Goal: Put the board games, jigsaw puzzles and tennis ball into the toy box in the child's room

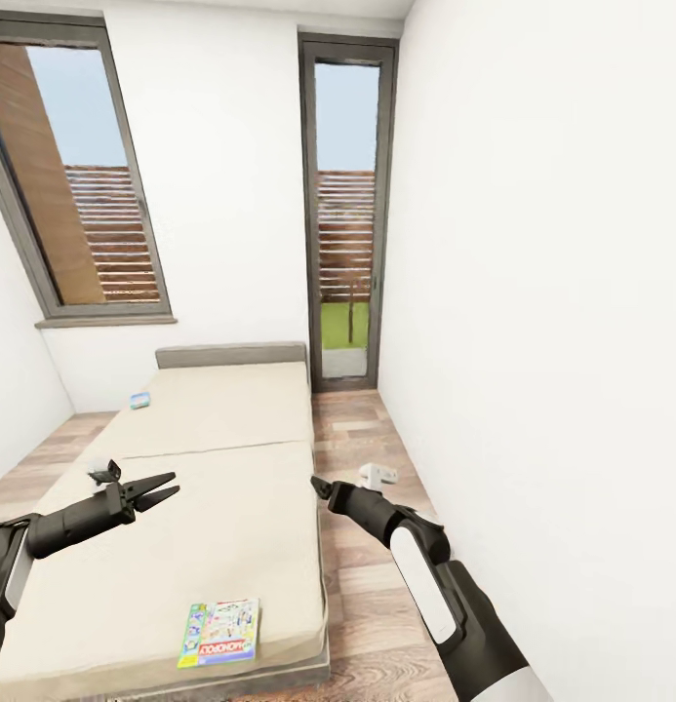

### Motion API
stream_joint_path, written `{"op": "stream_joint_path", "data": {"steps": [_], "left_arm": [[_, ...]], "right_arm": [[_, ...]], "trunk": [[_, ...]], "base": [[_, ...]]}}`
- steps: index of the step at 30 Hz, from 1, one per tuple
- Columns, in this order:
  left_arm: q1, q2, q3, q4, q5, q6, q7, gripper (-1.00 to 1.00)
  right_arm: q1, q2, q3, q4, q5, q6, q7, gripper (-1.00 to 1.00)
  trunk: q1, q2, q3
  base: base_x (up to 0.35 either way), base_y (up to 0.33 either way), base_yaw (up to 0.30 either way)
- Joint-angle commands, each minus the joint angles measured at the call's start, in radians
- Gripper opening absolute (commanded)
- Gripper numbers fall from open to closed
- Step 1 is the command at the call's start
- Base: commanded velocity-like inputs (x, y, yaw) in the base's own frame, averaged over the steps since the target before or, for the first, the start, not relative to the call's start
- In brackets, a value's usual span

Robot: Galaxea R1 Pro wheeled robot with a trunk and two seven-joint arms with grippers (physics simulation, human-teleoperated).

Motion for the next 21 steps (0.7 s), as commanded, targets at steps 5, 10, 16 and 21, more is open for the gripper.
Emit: {"op": "stream_joint_path", "data": {"steps": [5,10,16,21], "left_arm": [[-0.001,0.0,0.0,0.0,0.0,0.011,-0.004,1.0],[-0.001,0.0,0.0,0.0,-0.001,0.011,-0.004,1.0],[-0.001,0.0,0.0,0.0,-0.001,0.01,-0.004,1.0],[-0.001,0.0,0.0,0.0,-0.001,0.011,-0.003,1.0]], "right_arm": [[-0.001,0.0,-0.001,-0.001,-0.002,0.005,0.0,1.0],[0.0,0.0,0.0,-0.001,-0.002,0.005,0.0,1.0],[0.0,0.0,0.001,-0.001,-0.002,0.005,0.0,1.0],[-0.001,0.0,0.001,-0.001,-0.002,0.005,0.0,1.0]], "trunk": [[0.0,-0.002,-0.009],[0.0,-0.002,-0.015],[0.0,-0.002,-0.017],[0.0,-0.002,-0.018]], "base": [[-0.055,0.22,0.083],[-0.029,0.114,0.07],[-0.007,0.028,0.043],[-0.002,0.008,0.183]]}}
